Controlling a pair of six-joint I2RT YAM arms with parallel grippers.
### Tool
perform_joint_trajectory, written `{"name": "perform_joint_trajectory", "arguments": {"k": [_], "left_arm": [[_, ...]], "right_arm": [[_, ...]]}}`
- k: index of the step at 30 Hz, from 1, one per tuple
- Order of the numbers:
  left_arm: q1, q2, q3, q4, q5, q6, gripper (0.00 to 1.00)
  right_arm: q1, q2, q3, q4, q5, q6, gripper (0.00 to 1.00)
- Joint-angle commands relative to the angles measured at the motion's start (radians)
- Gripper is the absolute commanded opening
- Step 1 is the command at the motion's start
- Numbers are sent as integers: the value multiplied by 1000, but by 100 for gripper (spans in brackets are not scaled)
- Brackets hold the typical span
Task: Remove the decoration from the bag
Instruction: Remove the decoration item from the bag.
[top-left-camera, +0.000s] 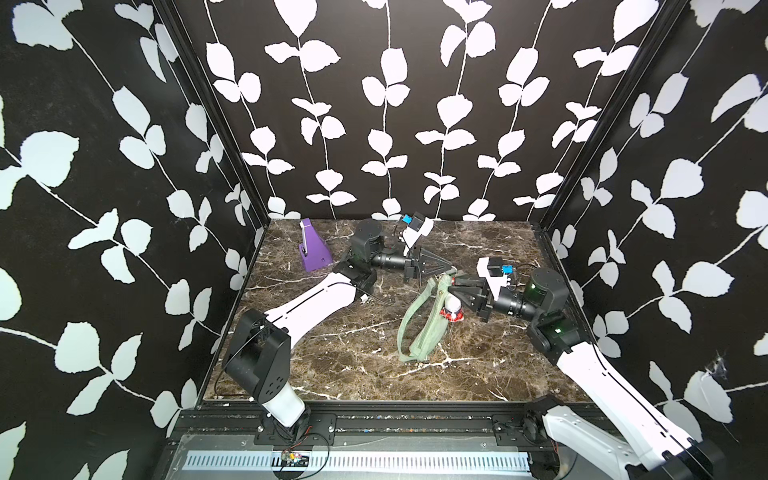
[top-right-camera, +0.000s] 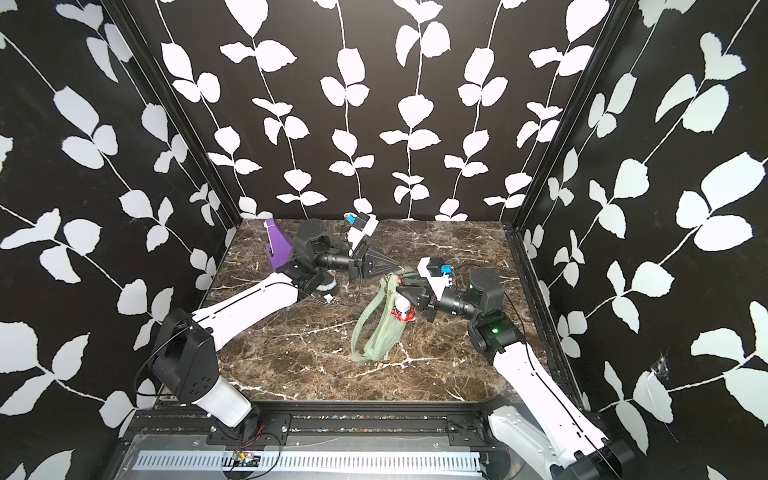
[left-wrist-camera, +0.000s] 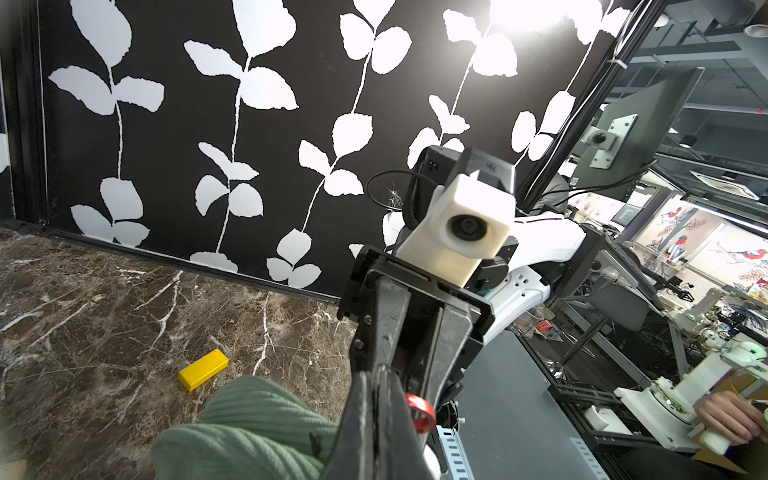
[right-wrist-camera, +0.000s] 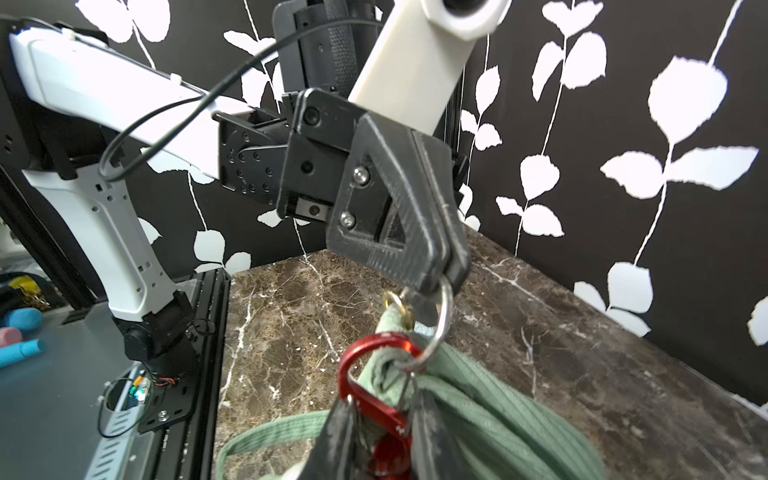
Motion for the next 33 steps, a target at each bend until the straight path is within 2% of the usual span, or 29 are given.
{"name": "perform_joint_trajectory", "arguments": {"k": [1,18,33], "left_arm": [[-3,-27,18,68,4,-33,0],[-6,-10,13,144,34,-95,0],[-7,7,21,164,33,-128,0]], "right_arm": [[7,-31,8,28,6,-8,40],[7,-19,7,115,95,12,42],[10,5,5,163,83,21,32]]}}
